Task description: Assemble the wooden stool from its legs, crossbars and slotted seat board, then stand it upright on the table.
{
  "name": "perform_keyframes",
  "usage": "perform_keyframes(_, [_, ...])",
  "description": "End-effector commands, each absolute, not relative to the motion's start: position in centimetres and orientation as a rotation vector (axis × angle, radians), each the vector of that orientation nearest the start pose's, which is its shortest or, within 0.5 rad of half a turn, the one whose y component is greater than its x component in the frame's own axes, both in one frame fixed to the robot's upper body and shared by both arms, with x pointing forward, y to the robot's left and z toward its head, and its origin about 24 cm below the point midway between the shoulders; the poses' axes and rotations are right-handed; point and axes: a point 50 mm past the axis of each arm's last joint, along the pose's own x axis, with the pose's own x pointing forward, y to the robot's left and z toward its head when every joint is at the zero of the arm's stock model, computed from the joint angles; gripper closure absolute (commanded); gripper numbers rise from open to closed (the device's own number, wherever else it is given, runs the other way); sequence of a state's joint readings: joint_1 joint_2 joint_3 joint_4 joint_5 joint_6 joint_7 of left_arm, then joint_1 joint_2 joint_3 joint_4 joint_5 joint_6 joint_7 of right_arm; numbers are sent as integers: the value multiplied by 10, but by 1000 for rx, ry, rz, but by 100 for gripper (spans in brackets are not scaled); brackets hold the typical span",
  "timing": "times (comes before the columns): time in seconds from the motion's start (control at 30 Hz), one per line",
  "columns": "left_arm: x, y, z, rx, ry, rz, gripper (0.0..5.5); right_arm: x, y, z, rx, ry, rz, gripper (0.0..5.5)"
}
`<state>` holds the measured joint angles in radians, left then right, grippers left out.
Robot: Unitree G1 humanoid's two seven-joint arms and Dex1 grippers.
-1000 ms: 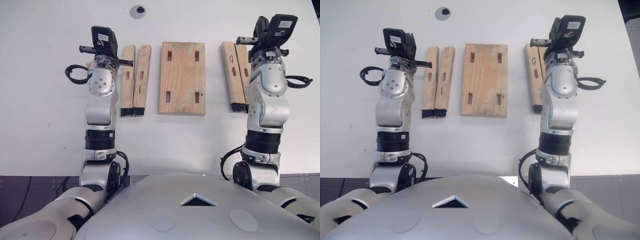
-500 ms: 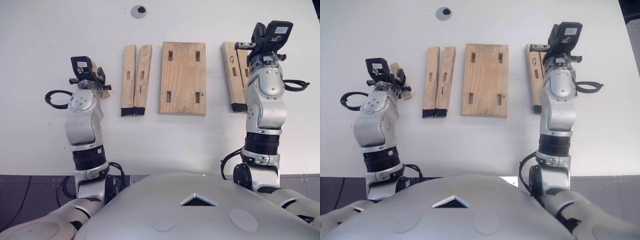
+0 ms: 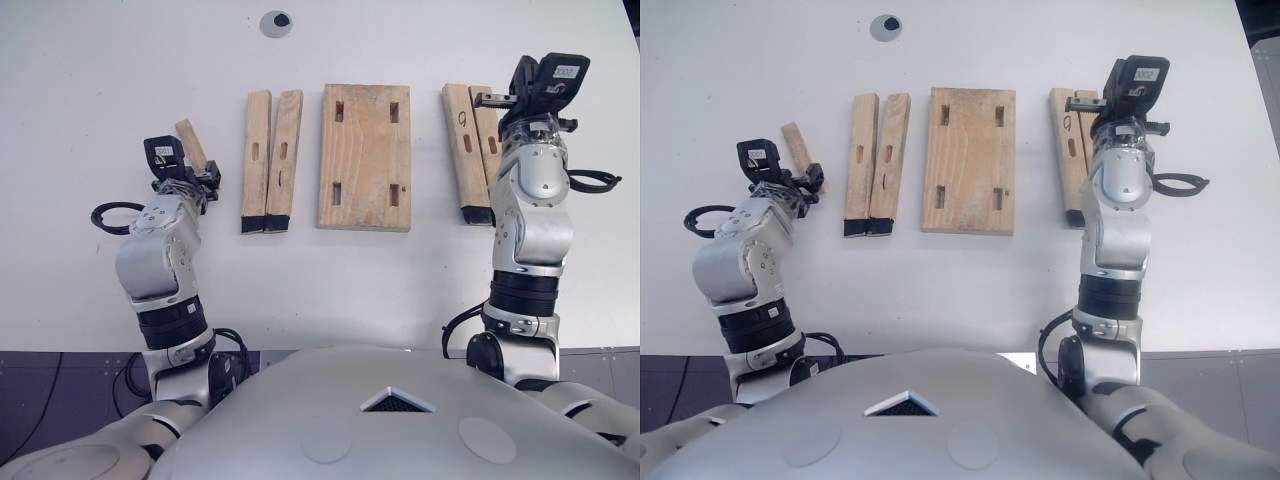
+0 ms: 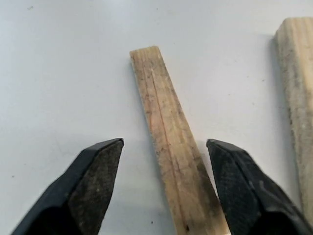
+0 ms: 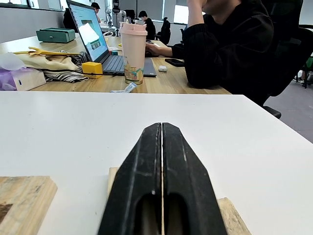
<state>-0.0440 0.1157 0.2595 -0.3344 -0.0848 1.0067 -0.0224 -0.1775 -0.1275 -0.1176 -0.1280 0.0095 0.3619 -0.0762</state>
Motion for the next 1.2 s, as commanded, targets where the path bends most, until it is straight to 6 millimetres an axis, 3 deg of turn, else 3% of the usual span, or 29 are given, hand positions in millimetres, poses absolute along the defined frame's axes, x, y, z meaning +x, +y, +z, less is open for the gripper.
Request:
perform_keyframes(0.03, [241,214,59,-21,571,168,239,284,-191,88,-92,46,-170,550])
perform_keyframes(0.2, [220,226,23,-31,717,250,239,285,-189,90,-94,41,-157,550])
perform_keyframes(0.27, [209,235,12,-47,744,307,268,285,-191,91,-99,40,-160,550])
perform_keyframes(0.43, [202,224,0,-101,737,252,345,288,-196,94,-154,35,-193,550])
perform_keyframes(0.57, [200,227,-3,-72,696,262,402,292,-199,92,-178,65,-224,550])
perform_keyframes(0.63, [207,229,8,-36,612,266,425,296,-199,90,-108,95,-199,550])
perform_keyframes(0.7, [242,218,57,72,322,166,426,301,-193,89,57,134,-117,529])
perform_keyframes(0.77, [274,180,113,176,18,-101,426,308,-179,91,213,178,24,500])
perform_keyframes(0.83, [285,146,140,269,-141,-321,426,314,-163,102,366,184,182,463])
perform_keyframes(0.9, [287,125,151,285,-232,-456,426,314,-141,126,561,152,410,429])
perform_keyframes(1.0, [282,104,152,290,-290,-580,426,307,-120,162,783,93,711,373])
perform_keyframes(1.2, [270,90,141,282,-295,-645,426,300,-118,170,910,129,801,277])
